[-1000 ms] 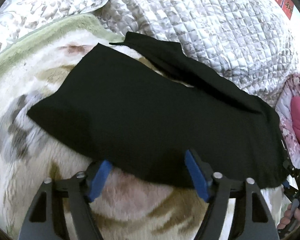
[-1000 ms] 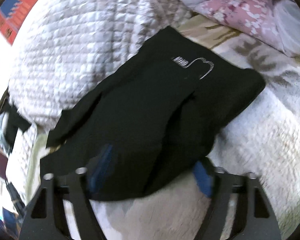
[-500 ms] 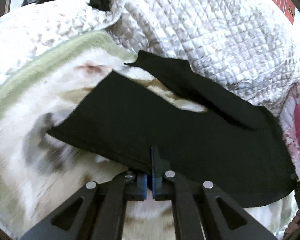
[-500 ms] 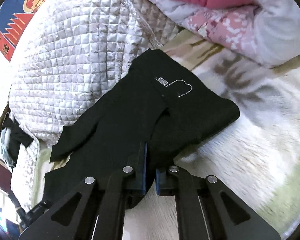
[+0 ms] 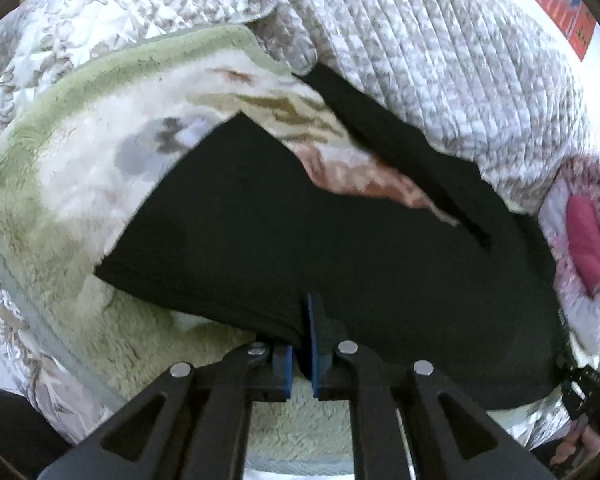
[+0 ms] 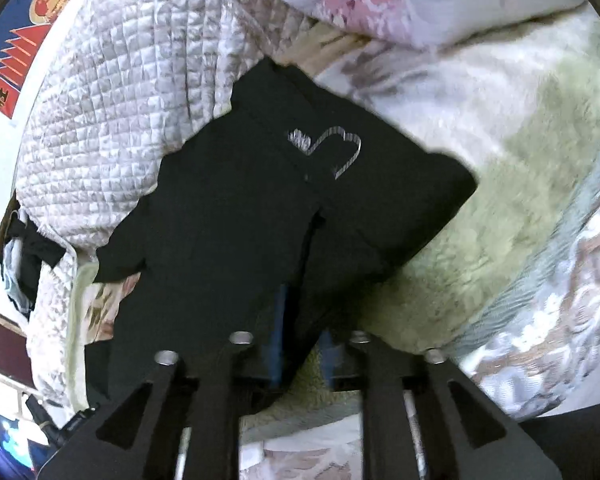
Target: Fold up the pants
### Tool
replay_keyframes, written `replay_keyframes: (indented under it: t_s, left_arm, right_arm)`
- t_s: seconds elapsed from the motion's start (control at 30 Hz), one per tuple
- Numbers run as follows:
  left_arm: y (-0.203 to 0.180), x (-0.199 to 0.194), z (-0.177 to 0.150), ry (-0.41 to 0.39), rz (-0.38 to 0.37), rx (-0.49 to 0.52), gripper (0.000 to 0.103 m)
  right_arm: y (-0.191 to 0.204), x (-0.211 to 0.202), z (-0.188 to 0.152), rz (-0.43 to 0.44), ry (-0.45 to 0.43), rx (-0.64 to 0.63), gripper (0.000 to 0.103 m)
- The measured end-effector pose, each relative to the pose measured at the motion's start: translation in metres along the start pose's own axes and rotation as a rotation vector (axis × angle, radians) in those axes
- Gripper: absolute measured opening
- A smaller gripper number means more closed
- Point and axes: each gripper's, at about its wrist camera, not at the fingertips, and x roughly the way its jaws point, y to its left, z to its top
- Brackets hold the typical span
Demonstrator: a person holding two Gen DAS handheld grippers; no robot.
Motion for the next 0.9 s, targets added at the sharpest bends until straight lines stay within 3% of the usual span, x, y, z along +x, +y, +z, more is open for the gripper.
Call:
replay_keyframes:
  t_s: [0.1, 0.3, 0.33, 0.37, 0.4, 0.6, 0.77, 0.9]
  left_arm:
    - [0.012, -0.002, 0.005, -0.022, 0.019, -0.05, 0.019]
    - [0.034, 0.002, 0.022, -0.067, 0.071, -0.143, 0.018]
    - [0.034, 0.003, 0.023, -0.066, 0.083, -0.142, 0.008]
    - [0.033, 0.003, 0.023, -0.07, 0.103, -0.133, 0.005]
    - [0.032, 0.001, 0.022, -0.079, 0.111, -0.122, 0.004]
    - [0.025, -0.033, 0.019, -0.183, 0.197, -0.06, 0.004]
    - [0.037, -0.016, 0.013, -0.108, 0.244, -0.073, 0.004]
    - [0.035, -0.027, 0.01, -0.143, 0.248, -0.06, 0.004]
  right_arm:
    - [-0.004, -0.011, 0.002, 0.016, -0.051, 0.018, 0.038]
    - [-0.009, -0.009, 0.01, 0.028, -0.057, 0.074, 0.038]
    - [-0.007, -0.009, 0.011, 0.031, -0.064, 0.072, 0.031]
    - [-0.005, -0.01, 0.012, 0.023, -0.074, 0.061, 0.021]
    - [-0.003, -0.012, 0.014, 0.001, -0.085, 0.046, 0.003]
    - [-0.005, -0.032, 0.015, -0.024, -0.142, 0.04, 0.002]
    - [-0.021, -0.018, 0.01, -0.082, -0.084, 0.085, 0.002]
    - [-0.011, -0.037, 0.007, -0.083, -0.146, 0.053, 0.002]
